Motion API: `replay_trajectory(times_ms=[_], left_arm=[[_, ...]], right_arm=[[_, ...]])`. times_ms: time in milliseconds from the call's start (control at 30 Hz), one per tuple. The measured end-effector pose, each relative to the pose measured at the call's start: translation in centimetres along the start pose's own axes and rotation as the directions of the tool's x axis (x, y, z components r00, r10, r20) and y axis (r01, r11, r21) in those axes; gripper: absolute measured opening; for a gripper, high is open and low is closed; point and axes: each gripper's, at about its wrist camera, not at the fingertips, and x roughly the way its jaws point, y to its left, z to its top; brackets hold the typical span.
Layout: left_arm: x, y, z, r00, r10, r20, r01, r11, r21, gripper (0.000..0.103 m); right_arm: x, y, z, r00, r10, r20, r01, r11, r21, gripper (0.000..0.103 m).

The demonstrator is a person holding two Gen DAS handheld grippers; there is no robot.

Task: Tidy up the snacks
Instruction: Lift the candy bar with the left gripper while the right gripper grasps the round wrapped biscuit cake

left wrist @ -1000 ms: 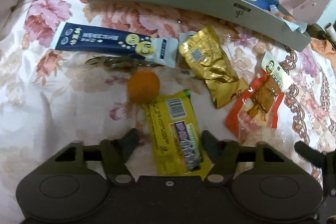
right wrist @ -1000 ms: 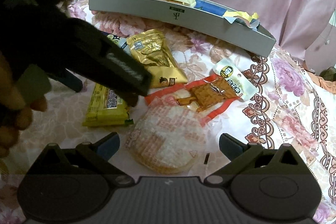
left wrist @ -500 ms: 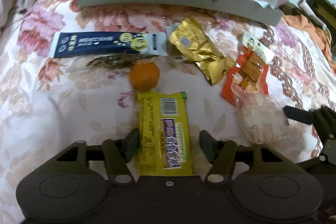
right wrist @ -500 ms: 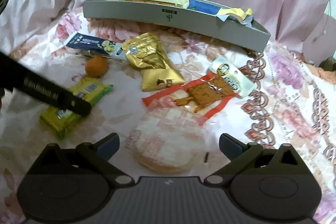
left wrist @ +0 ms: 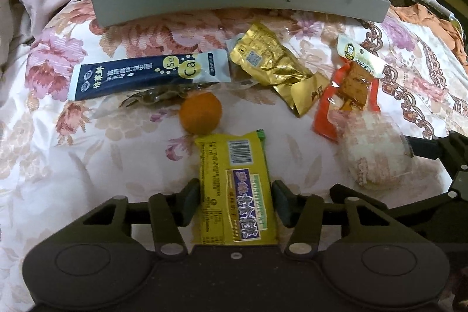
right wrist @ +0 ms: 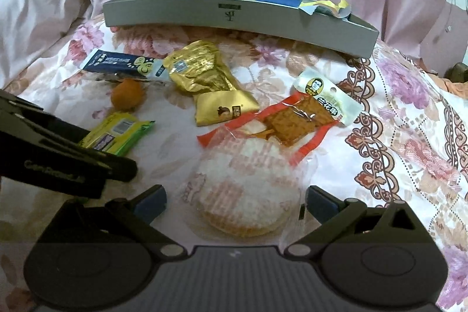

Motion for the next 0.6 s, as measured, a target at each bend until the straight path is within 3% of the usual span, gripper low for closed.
replay_trajectory(times_ms=[333,400,600], left_arm=[[-1.4,0.0,-2.0,0.999,0.016,0.04,-0.016,1.0,-0.003,0.05],[-1.9,-0.1,-2.7,0.999,0.021,0.049,-0.021,1.0,-0.009,0.05],[-3.5,0.0,-4.9,0.996,0.029,0.084,-0.025,0.999,-0.043,0.05]], right_arm=[[0.0,-0.1,-0.1,0.999,0.033,0.011,-0.033,0.999,0.011,0.093],[-0.1,-0.1,0.0,0.999,0.04,0.013,-0.04,0.999,0.011,0.085],[-0.3,0.2,-0.1,0.998,0.054,0.015,-0.054,0.999,-0.008,0.076]])
